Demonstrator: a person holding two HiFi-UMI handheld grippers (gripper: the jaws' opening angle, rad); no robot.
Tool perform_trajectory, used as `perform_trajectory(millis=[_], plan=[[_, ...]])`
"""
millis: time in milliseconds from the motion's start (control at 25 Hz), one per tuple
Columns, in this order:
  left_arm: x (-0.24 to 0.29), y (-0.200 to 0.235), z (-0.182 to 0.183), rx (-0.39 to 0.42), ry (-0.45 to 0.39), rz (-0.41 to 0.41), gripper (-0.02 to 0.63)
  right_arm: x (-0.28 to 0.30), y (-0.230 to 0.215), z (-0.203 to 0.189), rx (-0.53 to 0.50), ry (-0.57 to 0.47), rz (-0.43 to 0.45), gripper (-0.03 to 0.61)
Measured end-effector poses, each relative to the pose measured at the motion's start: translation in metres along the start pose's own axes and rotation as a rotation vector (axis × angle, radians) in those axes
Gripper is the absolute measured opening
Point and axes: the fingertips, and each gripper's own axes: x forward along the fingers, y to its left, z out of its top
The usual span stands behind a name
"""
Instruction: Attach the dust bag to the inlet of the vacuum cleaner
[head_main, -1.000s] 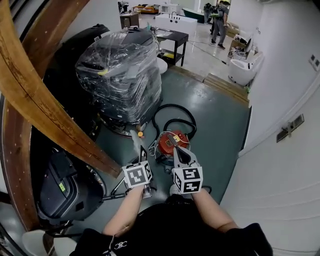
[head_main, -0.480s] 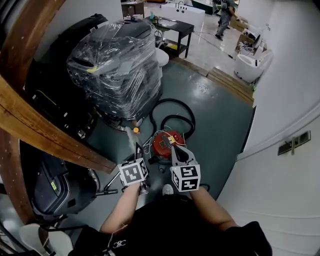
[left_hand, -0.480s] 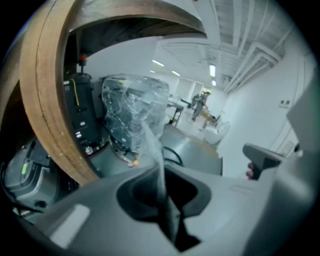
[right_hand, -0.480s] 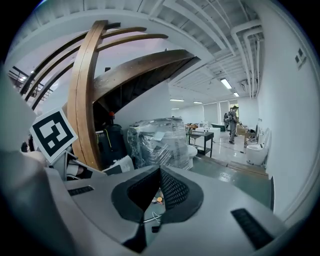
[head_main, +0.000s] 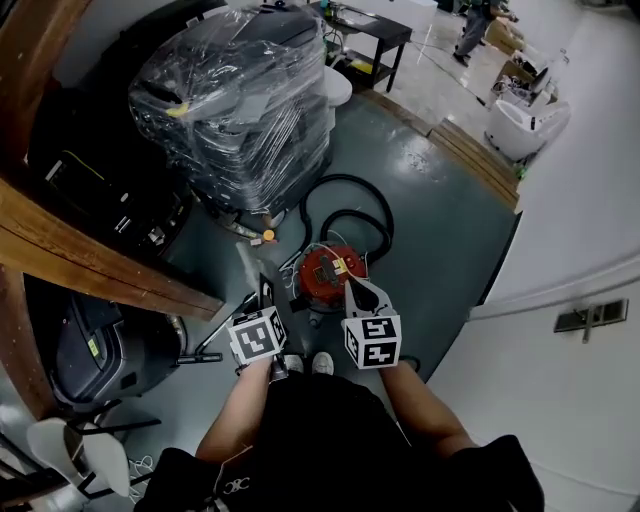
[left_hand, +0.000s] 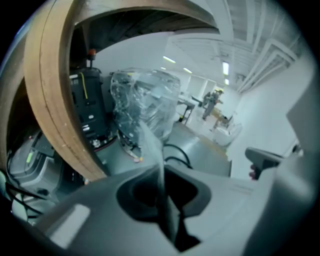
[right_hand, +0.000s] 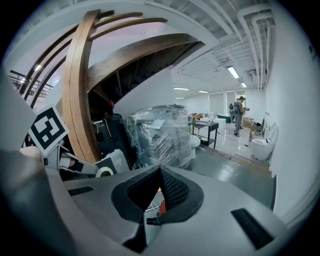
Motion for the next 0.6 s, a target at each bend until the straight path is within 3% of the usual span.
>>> perform_trajectory(millis=[360,600], plan=[[0.044,0.034,-0.035,-0.021,0.062,0.038,0.029,0.039,0.007,-0.036,-0.029,0.127,0.031,-0.002],[0.101,0.065,-0.076,-0.024,0.083,0.079,0.029,0.089,0.007,-0.092,-0.041,0.24,0.053,-0.002]])
